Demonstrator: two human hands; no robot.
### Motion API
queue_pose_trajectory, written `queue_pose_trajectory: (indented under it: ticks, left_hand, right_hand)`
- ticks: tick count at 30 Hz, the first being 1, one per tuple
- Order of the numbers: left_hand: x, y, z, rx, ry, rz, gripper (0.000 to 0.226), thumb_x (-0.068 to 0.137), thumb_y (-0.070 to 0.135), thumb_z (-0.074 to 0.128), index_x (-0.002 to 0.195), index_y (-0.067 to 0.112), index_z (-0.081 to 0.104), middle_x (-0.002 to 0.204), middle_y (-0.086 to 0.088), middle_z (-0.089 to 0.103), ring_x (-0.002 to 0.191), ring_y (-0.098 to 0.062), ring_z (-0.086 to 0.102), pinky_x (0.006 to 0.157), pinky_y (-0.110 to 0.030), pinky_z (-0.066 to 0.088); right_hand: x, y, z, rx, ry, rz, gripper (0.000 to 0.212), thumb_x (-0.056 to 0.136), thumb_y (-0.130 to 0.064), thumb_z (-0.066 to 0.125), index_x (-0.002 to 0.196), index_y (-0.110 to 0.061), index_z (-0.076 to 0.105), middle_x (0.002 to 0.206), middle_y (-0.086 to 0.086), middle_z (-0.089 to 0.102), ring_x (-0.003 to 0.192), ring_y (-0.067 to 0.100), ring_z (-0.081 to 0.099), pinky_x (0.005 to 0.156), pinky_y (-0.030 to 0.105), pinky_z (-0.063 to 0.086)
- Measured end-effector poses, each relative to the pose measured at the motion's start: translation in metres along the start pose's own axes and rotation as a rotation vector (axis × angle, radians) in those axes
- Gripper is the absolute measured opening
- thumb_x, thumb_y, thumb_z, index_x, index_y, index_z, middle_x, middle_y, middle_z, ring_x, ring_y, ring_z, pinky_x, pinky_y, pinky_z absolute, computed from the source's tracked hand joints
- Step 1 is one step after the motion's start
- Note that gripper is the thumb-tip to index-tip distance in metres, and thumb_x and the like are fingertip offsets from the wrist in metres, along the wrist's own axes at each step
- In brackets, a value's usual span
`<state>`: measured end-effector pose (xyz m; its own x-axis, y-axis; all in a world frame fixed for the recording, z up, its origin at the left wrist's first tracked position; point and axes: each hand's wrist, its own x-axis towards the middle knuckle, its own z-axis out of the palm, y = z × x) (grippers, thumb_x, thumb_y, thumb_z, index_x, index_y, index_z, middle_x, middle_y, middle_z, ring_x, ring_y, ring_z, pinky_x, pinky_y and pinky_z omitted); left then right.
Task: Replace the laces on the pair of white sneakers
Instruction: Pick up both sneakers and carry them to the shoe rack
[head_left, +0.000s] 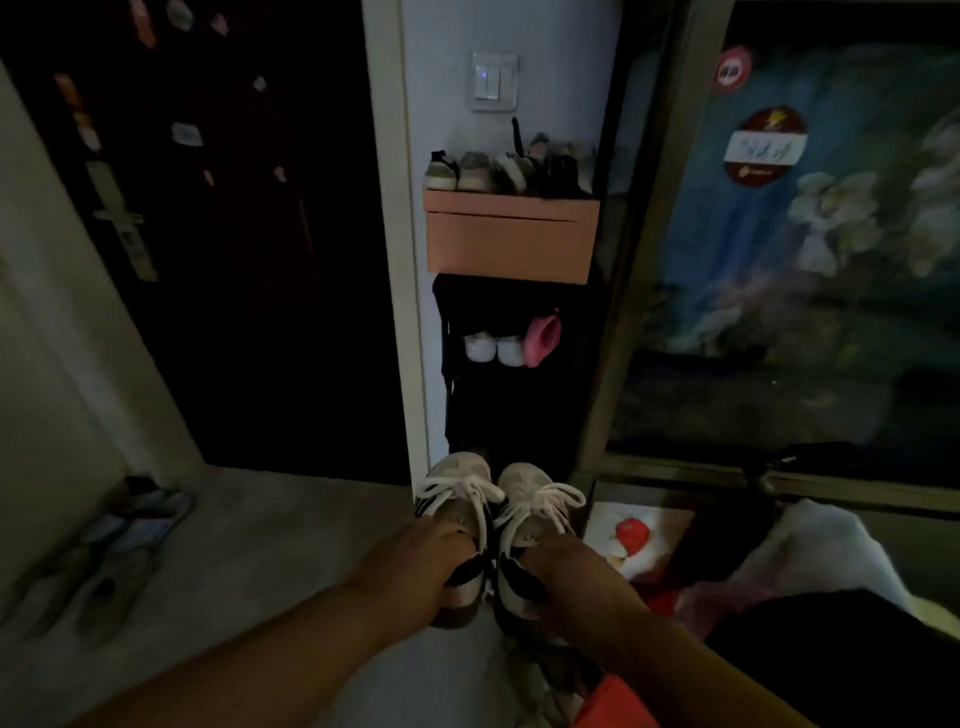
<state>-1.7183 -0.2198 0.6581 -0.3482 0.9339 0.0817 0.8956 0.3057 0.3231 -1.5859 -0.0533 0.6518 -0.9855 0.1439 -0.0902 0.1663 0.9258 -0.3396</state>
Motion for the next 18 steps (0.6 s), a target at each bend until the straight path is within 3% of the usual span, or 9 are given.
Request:
queue_pose_trajectory:
  ticks: [5, 7, 9, 10, 11, 14, 16, 18]
  left_hand:
    - [0.1, -0.061, 0.004, -0.007, -0.042, -0.034, 0.037, 0.086, 0.036, 0.042, 0.103, 0.013, 0.064, 0.113, -0.004, 0.06, 0.103, -0.021, 0.054, 0.086, -0.03, 0.044]
    - [0.13, -0.081, 0.009, -0.018, -0.001, -0.027, 0.026, 0.089, 0.029, 0.049, 0.103, 0.012, 0.064, 0.11, -0.006, 0.06, 0.101, -0.022, 0.054, 0.087, -0.032, 0.044]
    - [0.155, -0.102, 0.017, 0.034, 0.022, -0.016, 0.022, 0.09, 0.023, 0.054, 0.108, 0.013, 0.062, 0.112, -0.005, 0.058, 0.104, -0.022, 0.051, 0.088, -0.03, 0.04]
    - [0.164, -0.111, 0.022, 0.006, 0.019, -0.013, 0.023, 0.091, 0.024, 0.052, 0.108, 0.012, 0.063, 0.112, -0.007, 0.058, 0.104, -0.023, 0.052, 0.086, -0.029, 0.04]
    - [0.174, -0.124, 0.032, -0.035, -0.016, -0.015, 0.026, 0.091, 0.026, 0.049, 0.105, 0.01, 0.064, 0.111, -0.009, 0.06, 0.103, -0.025, 0.055, 0.083, -0.027, 0.04]
    - [0.196, -0.153, 0.051, -0.063, -0.034, 0.02, 0.014, 0.089, 0.015, 0.051, 0.099, 0.016, 0.061, 0.102, -0.007, 0.062, 0.092, -0.02, 0.055, 0.075, -0.022, 0.039]
    - [0.209, -0.167, 0.062, -0.1, 0.052, 0.089, 0.015, 0.079, 0.019, 0.049, 0.092, 0.028, 0.049, 0.087, 0.007, 0.059, 0.078, -0.007, 0.048, 0.064, -0.014, 0.042]
    - [0.22, -0.176, 0.069, -0.05, 0.071, 0.148, 0.019, 0.072, 0.029, 0.042, 0.091, 0.031, 0.044, 0.081, 0.014, 0.057, 0.073, -0.001, 0.045, 0.057, -0.008, 0.042]
  right_hand:
    - [0.107, 0.053, -0.01, 0.056, -0.006, 0.037, 0.051, 0.094, -0.037, 0.046, 0.14, -0.016, 0.045, 0.145, 0.008, 0.042, 0.135, 0.023, 0.037, 0.11, 0.022, 0.024]
    - [0.139, 0.071, -0.014, 0.038, -0.026, 0.013, 0.05, 0.097, -0.03, 0.048, 0.143, -0.014, 0.04, 0.149, 0.006, 0.038, 0.136, 0.017, 0.036, 0.109, 0.019, 0.024]
    - [0.163, 0.087, -0.018, 0.056, -0.055, 0.042, 0.048, 0.098, -0.02, 0.048, 0.143, -0.008, 0.039, 0.146, 0.012, 0.041, 0.119, 0.0, 0.049, 0.096, 0.009, 0.035]
    - [0.173, 0.097, -0.012, 0.045, -0.037, 0.033, 0.045, 0.098, -0.017, 0.047, 0.14, -0.004, 0.041, 0.144, 0.015, 0.043, 0.109, -0.004, 0.053, 0.085, 0.003, 0.038]
    - [0.182, 0.106, -0.007, 0.04, -0.013, 0.053, 0.043, 0.099, -0.019, 0.046, 0.14, -0.005, 0.042, 0.142, 0.014, 0.044, 0.11, -0.001, 0.053, 0.084, 0.002, 0.038]
    - [0.208, 0.126, 0.021, -0.016, -0.002, 0.048, 0.043, 0.096, -0.031, 0.048, 0.137, -0.017, 0.047, 0.133, 0.001, 0.05, 0.126, 0.021, 0.048, 0.103, 0.027, 0.04]
    - [0.218, 0.136, 0.032, 0.043, -0.004, 0.147, 0.046, 0.078, -0.043, 0.065, 0.12, -0.023, 0.063, 0.114, -0.003, 0.063, 0.108, 0.023, 0.064, 0.086, 0.032, 0.055]
    - [0.231, 0.148, 0.036, 0.012, 0.006, 0.157, 0.056, 0.046, -0.046, 0.087, 0.098, -0.028, 0.073, 0.094, -0.006, 0.07, 0.083, 0.016, 0.071, 0.062, 0.025, 0.058]
